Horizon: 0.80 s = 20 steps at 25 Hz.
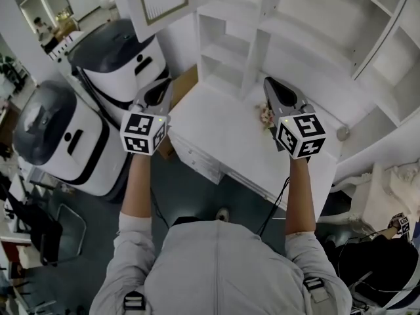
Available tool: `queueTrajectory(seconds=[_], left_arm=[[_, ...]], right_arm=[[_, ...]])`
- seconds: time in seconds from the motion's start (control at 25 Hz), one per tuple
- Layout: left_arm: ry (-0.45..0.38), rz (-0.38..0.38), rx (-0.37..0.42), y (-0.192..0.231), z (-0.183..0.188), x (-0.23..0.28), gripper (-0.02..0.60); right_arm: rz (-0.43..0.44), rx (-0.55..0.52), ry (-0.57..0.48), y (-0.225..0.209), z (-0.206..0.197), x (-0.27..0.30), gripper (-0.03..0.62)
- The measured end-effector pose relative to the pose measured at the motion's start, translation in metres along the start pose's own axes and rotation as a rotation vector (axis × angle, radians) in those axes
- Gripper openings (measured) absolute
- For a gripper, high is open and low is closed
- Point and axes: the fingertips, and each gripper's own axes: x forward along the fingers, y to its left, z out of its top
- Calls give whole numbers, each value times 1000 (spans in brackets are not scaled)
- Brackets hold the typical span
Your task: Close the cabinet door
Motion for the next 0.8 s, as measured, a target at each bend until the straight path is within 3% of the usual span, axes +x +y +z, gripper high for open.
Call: queueTrajectory(seconds=[0.24, 0.8], left_arm=[[15, 64, -39, 33, -9, 15, 25], [-31, 135, -43, 165, -4, 55, 157]], right_arm=[[8, 2, 15, -8, -7, 28, 2], [-73, 7, -5, 18, 13, 104, 2]])
